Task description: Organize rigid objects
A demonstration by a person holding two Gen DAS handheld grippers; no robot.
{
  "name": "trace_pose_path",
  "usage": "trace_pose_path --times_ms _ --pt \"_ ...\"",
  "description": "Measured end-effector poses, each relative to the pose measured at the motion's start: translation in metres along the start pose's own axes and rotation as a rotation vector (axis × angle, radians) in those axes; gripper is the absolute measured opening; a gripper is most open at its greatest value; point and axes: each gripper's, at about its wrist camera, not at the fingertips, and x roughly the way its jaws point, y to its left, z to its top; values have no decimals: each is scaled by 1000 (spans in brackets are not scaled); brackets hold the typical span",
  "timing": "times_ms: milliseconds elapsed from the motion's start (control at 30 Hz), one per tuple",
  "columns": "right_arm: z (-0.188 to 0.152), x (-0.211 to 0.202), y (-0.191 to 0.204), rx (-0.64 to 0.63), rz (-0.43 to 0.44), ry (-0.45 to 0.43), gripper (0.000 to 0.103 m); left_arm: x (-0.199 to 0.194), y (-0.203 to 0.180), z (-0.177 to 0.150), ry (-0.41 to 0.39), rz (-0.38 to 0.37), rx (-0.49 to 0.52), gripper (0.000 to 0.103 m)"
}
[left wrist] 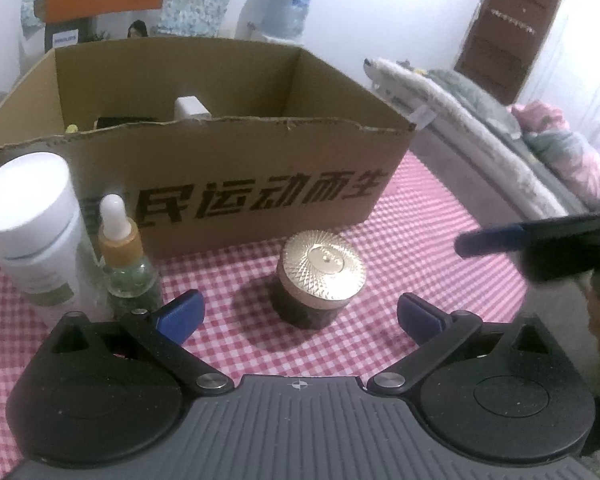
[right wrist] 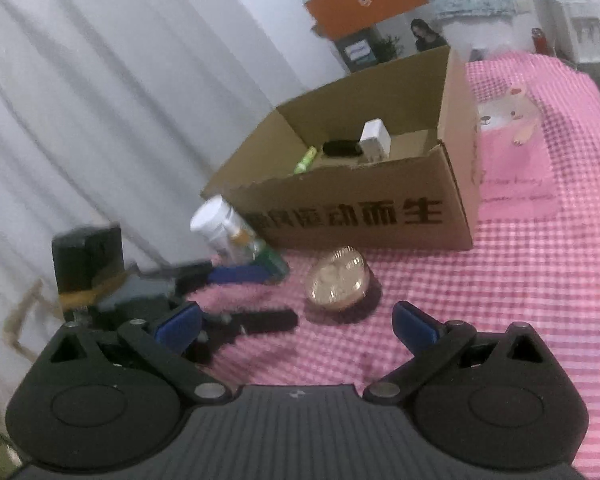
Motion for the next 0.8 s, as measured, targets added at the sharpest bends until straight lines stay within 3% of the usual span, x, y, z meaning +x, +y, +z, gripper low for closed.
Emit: trace_pose_path --times_ms 300,467,800 --pt "-2 23 -18 154 -29 -127 100 18 -25 0 34 59 152 103" --pt "3 44 -20 163 -107 -83 91 31 -31 4 42 92 186 101" --pt "3 70 -21 187 -156 32 63 49 -33 7 103 102 203 73"
